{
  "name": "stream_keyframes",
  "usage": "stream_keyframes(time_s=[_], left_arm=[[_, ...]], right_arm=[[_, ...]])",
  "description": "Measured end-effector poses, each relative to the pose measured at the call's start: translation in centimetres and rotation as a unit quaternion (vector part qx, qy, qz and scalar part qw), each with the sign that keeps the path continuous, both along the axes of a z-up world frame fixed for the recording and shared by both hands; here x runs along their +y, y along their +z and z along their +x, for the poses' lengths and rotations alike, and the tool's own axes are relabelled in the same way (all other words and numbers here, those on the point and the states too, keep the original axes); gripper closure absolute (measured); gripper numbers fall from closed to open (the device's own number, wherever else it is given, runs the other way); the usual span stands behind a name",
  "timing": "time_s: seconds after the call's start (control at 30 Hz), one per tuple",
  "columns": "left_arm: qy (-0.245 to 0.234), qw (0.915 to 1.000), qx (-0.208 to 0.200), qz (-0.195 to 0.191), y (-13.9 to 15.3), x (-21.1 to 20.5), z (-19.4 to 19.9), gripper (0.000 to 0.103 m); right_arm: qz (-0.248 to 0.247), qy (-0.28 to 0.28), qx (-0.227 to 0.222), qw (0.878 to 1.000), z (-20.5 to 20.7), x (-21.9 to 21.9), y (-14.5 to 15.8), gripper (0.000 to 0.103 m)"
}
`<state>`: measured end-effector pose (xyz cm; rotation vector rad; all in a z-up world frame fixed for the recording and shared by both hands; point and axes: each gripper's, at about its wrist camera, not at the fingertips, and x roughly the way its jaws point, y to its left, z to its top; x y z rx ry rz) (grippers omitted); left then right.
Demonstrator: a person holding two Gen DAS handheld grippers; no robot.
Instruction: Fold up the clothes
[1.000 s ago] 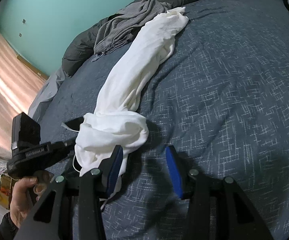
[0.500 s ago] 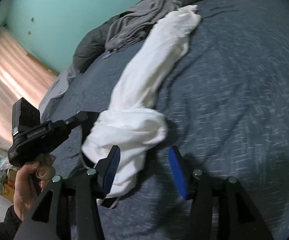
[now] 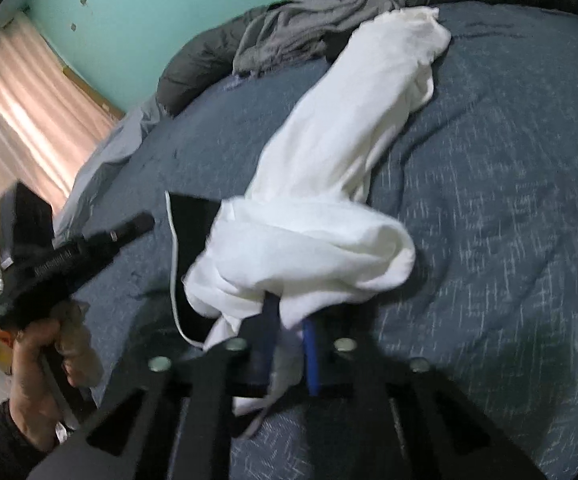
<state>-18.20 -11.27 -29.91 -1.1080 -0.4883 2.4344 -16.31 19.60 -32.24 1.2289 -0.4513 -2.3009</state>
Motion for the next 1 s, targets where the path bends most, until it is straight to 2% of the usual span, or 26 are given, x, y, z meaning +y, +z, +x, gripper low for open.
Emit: stream_keyframes(time_s=[0.1, 0.2, 0.4, 0.47, 0.57, 0.63, 0.67, 0.7, 0.87, 1.0], left_arm=[[0.007, 1.0000, -0.002, 0.002, -0.4, -0.8, -0.1, 0.103], [0.010, 0.9999, 0.002, 0.004, -0.3, -1.2, -0.4, 0.103], [0.011, 0.9999, 0.008, 0.004, 0.0, -1.6, -0.3, 0.103], [0.011, 0.9999, 0.007, 0.004, 0.0, -1.6, -0.3, 0.103], [0.010, 0.9999, 0.008, 0.000, 0.0, -1.5, -0.4, 0.103], [0.005, 1.0000, 0.008, 0.001, 0.0, -1.2, -0.5, 0.103], [0.003, 1.0000, 0.008, 0.000, 0.0, -1.1, -0.5, 0.103], [0.000, 1.0000, 0.008, -0.002, 0.0, -0.9, -0.6, 0.103], [-0.004, 1.0000, 0.007, -0.003, 0.0, -0.4, -1.0, 0.102], [-0.006, 1.0000, 0.006, 0.000, 0.0, 0.1, -1.3, 0.100]], right_arm=[[-0.001, -0.011, 0.023, 1.000, -0.3, 0.3, 1.6, 0.096], [0.005, -0.020, 0.035, 0.999, -2.7, 0.5, 3.6, 0.096], [0.080, -0.015, 0.064, 0.995, -10.8, -0.2, 7.3, 0.096], [0.112, -0.007, 0.054, 0.992, -13.4, -0.5, 7.1, 0.096], [0.128, -0.009, 0.009, 0.992, -16.5, 0.1, 5.3, 0.093], [0.135, -0.042, 0.009, 0.990, -16.6, 1.2, 5.5, 0.081], [0.134, -0.058, 0.011, 0.989, -16.4, 1.9, 5.8, 0.069], [0.121, -0.073, 0.020, 0.990, -15.8, 2.6, 6.3, 0.061], [0.088, -0.098, 0.043, 0.990, -11.5, 4.3, 8.0, 0.059], [0.053, -0.094, 0.033, 0.994, -7.0, 3.9, 6.9, 0.059]])
